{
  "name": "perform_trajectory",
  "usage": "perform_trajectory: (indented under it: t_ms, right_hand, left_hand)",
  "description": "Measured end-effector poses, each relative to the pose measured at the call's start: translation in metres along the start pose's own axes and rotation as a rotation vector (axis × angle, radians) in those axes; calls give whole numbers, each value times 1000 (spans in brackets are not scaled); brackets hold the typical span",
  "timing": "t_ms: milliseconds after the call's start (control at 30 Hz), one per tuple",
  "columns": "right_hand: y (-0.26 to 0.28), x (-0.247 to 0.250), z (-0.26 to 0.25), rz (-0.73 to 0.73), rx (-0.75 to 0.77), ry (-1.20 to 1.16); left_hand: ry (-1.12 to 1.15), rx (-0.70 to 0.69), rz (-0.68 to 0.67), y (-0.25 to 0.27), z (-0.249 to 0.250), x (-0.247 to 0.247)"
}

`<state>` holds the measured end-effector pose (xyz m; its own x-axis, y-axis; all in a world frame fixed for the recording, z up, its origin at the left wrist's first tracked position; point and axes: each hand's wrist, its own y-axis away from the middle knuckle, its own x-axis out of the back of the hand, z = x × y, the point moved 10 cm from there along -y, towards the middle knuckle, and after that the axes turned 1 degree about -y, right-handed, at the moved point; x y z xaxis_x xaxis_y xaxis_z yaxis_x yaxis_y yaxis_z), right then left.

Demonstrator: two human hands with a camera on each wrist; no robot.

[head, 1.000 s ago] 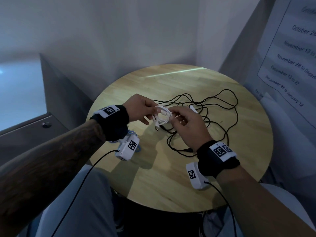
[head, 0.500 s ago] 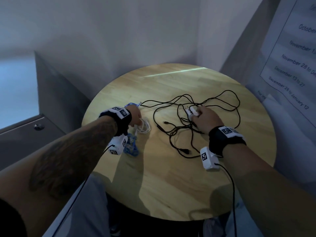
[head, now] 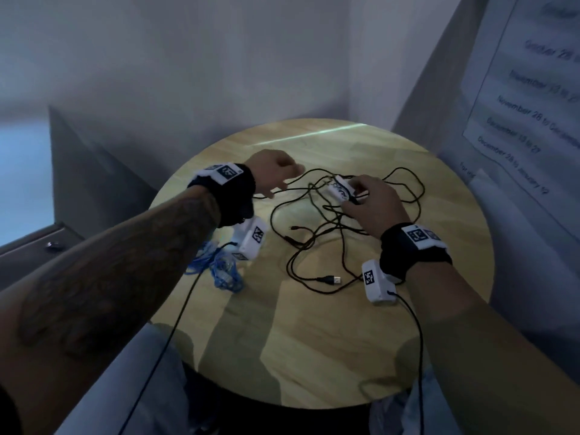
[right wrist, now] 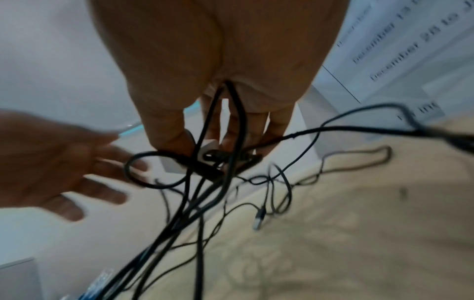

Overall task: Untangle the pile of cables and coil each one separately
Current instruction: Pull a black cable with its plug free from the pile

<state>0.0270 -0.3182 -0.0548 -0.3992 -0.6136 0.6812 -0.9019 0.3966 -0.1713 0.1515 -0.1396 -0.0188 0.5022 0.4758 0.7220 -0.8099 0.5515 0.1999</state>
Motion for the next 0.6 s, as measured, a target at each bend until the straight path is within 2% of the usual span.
perform_trajectory:
  t_ms: [67,133,200,300,400,467,533,600]
  right_hand:
    - [6,9,-15,14,77,-42]
    - [11,19,-24,35,131,-102]
    - [13,26,-24,42,145,-183]
    - [7,35,-8,79,68,-323]
    - [1,41,1,146,21,-263]
    - [-3,54,21,242,-91,-316]
    - [-4,66,47,305,-197,-274]
    - [-2,62,57,171,-243,-31]
  left_hand:
    - [165,-15,-95,2,21,-28]
    - [192,-31,-165,2,32,-51]
    - [180,-39,-147,2,36,-58]
    - [272,-7,-100,3,34,-55]
    - [312,18,-129,10,31,-61]
    - [345,34,-116,14,26,-58]
    - [474,55,-57,15,19,-47]
    - [641,78,38,17,13,-28]
